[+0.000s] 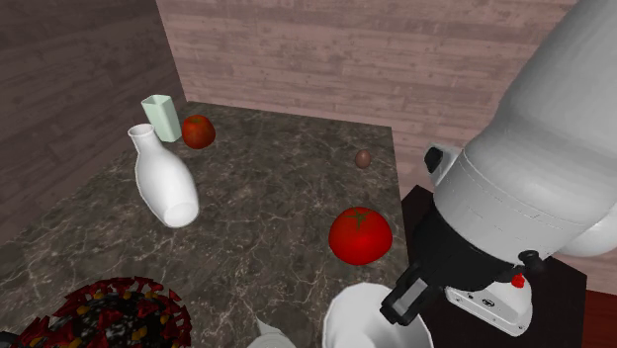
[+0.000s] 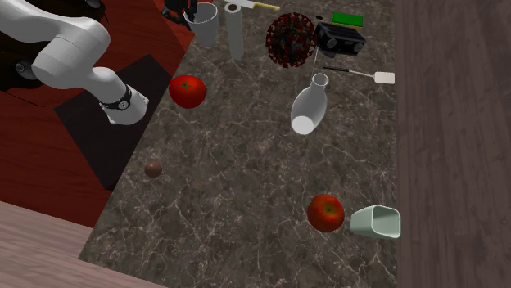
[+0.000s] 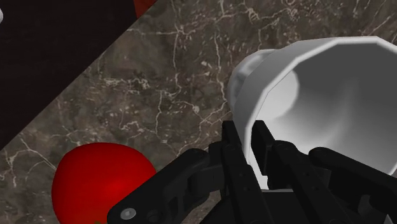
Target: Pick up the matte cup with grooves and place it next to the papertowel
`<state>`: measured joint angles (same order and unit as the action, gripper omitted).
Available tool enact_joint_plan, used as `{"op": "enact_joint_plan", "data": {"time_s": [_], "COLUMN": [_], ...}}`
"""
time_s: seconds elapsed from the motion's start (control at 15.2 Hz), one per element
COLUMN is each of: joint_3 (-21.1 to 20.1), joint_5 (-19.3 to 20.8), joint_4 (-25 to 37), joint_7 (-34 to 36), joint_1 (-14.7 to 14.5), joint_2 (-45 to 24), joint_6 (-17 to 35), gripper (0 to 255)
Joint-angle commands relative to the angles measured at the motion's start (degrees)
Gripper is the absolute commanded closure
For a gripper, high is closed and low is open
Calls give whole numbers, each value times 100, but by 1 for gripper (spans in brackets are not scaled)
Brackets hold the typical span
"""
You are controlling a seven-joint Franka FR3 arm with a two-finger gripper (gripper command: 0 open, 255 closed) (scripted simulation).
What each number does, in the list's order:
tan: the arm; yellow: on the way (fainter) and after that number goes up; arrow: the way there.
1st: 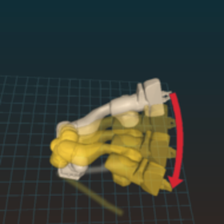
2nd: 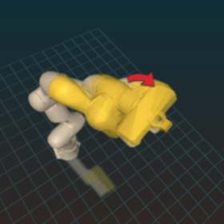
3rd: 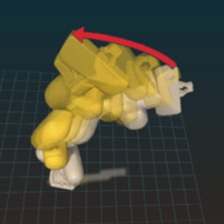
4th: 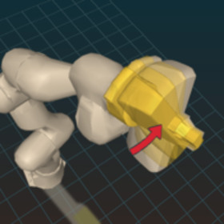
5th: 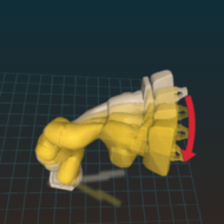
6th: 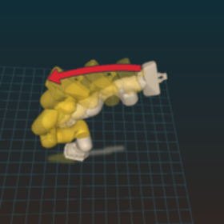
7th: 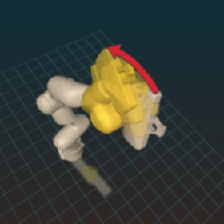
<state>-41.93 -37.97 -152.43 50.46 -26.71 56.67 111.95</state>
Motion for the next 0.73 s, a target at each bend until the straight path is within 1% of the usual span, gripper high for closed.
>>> {"op": "enact_joint_plan", "data": {"time_s": [0.0, 0.66], "joint_3": [-88, -635], "joint_5": [-92, -585], "joint_4": [-140, -665], "joint_7": [-25, -138], "joint_1": [-33, -111], "joint_2": [-13, -308], "joint_6": [154, 980], "gripper": [255, 255]}}
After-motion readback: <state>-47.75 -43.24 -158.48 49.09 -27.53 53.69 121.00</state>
